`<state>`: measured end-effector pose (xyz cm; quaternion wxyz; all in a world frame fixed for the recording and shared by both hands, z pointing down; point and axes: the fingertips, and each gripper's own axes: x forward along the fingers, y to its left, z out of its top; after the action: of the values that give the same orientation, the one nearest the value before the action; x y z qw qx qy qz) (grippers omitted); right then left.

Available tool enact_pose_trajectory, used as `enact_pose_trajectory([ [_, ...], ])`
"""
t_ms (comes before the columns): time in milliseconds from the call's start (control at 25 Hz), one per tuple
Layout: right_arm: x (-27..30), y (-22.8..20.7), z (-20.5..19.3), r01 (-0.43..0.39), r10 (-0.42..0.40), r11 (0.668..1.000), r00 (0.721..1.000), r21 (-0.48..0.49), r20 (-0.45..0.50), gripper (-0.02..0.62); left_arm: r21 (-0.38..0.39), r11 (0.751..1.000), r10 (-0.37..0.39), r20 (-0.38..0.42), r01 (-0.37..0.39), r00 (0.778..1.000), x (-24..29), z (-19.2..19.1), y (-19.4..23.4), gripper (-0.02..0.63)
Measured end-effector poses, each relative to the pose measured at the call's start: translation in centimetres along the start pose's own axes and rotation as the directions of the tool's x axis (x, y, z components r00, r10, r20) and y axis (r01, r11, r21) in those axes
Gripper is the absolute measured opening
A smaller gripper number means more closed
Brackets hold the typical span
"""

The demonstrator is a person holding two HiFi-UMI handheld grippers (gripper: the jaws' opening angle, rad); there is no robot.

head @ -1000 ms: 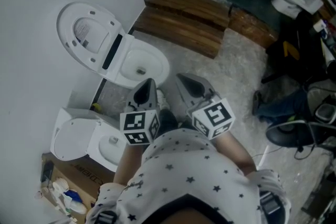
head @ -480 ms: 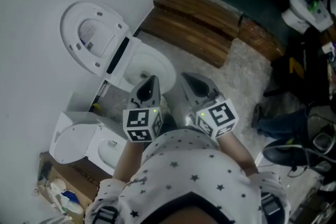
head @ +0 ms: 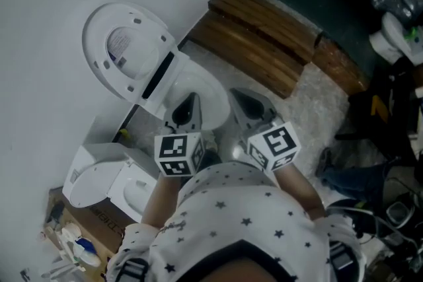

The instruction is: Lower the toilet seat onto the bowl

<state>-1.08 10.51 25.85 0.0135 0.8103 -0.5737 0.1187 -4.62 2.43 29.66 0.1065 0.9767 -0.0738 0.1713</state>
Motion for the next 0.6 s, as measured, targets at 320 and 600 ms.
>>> enact_pose_trajectory([
  [320,5.5,-2.0,1.1,-0.032,0.032,0.999,0.999,0.013,-0.023,0.005,-0.018,0.998,0.063,-0.013,-0.064,0.998,3.2,1.7,4.3,-0.002],
  [600,9.7,-3.4,1.8,-0.047,0.047,0.999,0.998,0.005,-0.035,0.005,-0.031,0.994,0.103,-0.008,-0.104,0.995,5.1,3.2,7.4,-0.002],
])
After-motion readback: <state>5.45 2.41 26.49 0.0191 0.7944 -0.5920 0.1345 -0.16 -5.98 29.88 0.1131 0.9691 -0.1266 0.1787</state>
